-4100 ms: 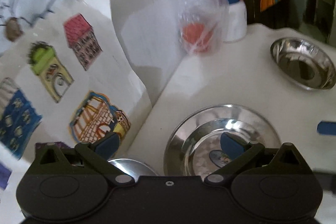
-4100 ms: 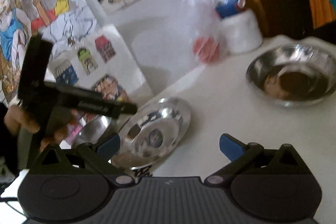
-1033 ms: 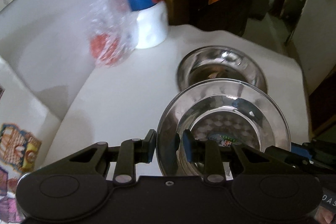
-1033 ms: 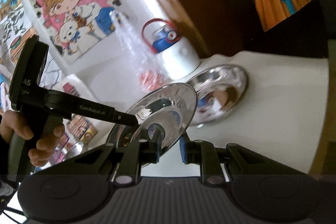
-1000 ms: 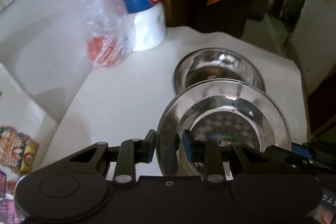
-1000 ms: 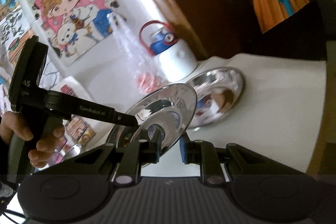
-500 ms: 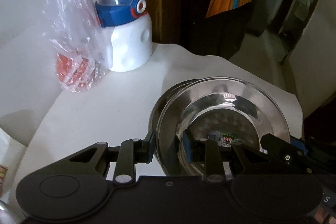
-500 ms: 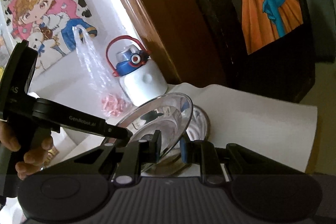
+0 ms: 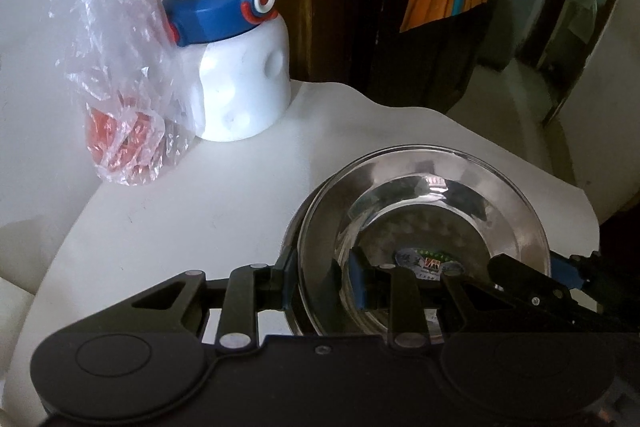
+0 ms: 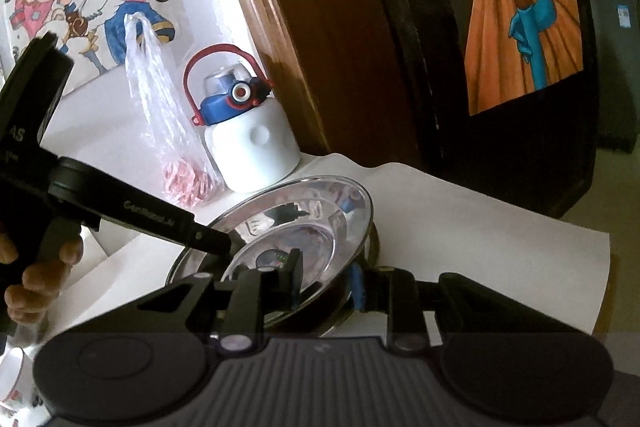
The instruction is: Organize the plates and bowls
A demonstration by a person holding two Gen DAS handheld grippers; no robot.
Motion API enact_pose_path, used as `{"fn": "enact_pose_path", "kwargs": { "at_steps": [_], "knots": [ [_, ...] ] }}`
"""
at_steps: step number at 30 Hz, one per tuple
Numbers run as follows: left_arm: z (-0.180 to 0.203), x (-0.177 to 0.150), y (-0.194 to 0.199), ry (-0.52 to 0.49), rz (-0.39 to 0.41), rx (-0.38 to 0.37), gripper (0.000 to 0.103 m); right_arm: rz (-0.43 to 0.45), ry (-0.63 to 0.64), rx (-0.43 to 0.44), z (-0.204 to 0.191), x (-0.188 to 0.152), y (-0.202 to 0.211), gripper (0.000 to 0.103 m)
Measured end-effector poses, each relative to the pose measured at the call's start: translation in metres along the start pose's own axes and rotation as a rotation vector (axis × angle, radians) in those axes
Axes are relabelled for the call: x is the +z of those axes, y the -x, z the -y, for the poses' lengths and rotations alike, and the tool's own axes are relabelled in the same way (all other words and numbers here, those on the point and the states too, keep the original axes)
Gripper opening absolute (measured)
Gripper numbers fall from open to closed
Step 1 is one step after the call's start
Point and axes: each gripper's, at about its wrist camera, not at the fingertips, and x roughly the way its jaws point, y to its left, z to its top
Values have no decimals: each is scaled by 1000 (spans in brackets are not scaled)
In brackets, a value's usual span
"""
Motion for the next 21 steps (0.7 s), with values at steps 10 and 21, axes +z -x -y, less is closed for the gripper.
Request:
{"fn": "enact_pose_path", "kwargs": {
  "at_steps": [10, 21],
  "knots": [
    [3, -4, 2, -25, 15, 42, 30, -2, 62, -16, -12, -4, -2, 38],
    [8, -8, 2, -65, 39, 82, 30, -4, 111, -44, -21, -6, -6, 44]
  ]
}}
